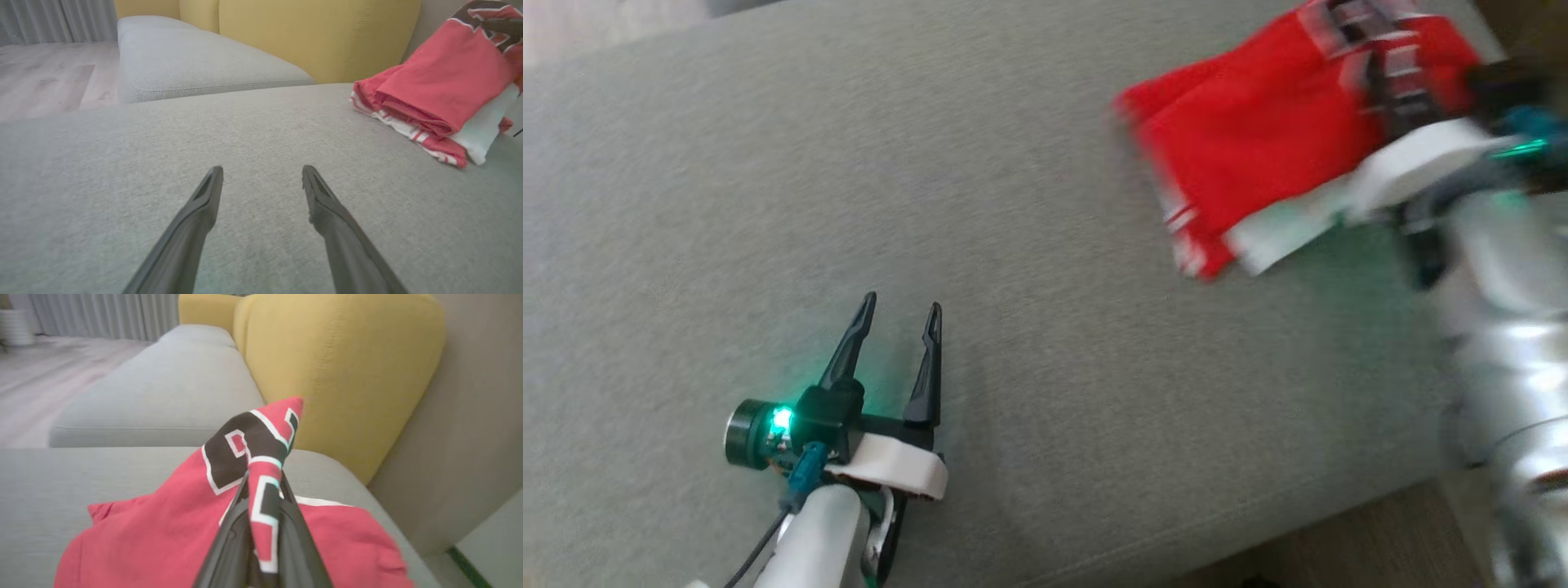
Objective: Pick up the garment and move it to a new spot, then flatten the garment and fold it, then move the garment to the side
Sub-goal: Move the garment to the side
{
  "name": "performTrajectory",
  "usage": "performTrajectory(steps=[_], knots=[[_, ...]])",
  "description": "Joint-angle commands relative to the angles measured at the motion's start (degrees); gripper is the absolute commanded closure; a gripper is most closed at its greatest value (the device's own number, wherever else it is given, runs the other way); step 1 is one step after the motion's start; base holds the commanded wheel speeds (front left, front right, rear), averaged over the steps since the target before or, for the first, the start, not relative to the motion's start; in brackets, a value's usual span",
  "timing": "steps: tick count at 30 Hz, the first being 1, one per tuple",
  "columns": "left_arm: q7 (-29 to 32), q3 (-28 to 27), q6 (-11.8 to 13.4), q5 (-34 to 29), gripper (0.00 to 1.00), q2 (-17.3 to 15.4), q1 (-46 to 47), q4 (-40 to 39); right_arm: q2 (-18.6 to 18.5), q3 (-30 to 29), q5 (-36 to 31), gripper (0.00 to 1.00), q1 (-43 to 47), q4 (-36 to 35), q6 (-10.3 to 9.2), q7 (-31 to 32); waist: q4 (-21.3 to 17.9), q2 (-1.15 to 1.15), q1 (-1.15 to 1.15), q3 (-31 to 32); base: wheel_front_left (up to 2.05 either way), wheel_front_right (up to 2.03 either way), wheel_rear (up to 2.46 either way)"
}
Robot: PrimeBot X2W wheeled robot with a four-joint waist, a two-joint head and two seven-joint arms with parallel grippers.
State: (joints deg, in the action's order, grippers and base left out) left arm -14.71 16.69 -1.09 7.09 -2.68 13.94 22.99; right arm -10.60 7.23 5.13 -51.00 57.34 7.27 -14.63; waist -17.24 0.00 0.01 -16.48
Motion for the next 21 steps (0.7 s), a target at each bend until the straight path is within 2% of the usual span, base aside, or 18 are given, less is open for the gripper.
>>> performTrajectory(steps=[1,7,13,14,15,21], knots=[[-0.29,-1.44,-0.16,-0.03,0.0,-0.2,2.16,-1.82,-1.22,-0.33,-0.98,1.0,-1.21,-0.84,0.22,-0.32,1.92,0.0,-0.01,-1.18,0.0,0.0,0.0],[-0.29,-1.01,-0.41,-0.13,0.0,-0.2,2.62,-1.96,-8.66,-11.66,-12.58,1.0,-4.58,3.03,0.22,1.0,5.13,0.0,-0.01,-2.59,0.0,0.0,0.0],[-0.29,-1.28,-0.52,-0.58,0.0,-0.2,2.8,-2.07,-10.95,-22.24,-23.53,1.0,-3.98,0.88,0.22,2.75,6.48,0.0,-0.01,-3.4,0.0,0.0,0.0],[-0.29,-1.43,-0.53,-0.66,0.0,-0.2,2.76,-2.1,-10.85,-24.17,-25.18,0.57,-3.78,0.06,0.22,2.94,6.52,0.0,-0.01,-3.5,0.0,0.0,0.0],[-0.29,-1.6,-0.57,-0.77,0.0,-0.2,2.77,-2.13,-10.57,-25.91,-26.92,0.0,-3.59,-0.89,0.22,3.02,6.52,0.0,-0.01,-3.61,0.0,0.0,0.0],[-0.29,-2.75,-0.18,-1.01,0.0,-0.2,3.27,-2.44,-6.03,-35.95,-35.25,0.0,-3.08,-7.08,0.22,1.96,6.32,0.0,-0.01,-3.79,0.0,0.0,0.0]])
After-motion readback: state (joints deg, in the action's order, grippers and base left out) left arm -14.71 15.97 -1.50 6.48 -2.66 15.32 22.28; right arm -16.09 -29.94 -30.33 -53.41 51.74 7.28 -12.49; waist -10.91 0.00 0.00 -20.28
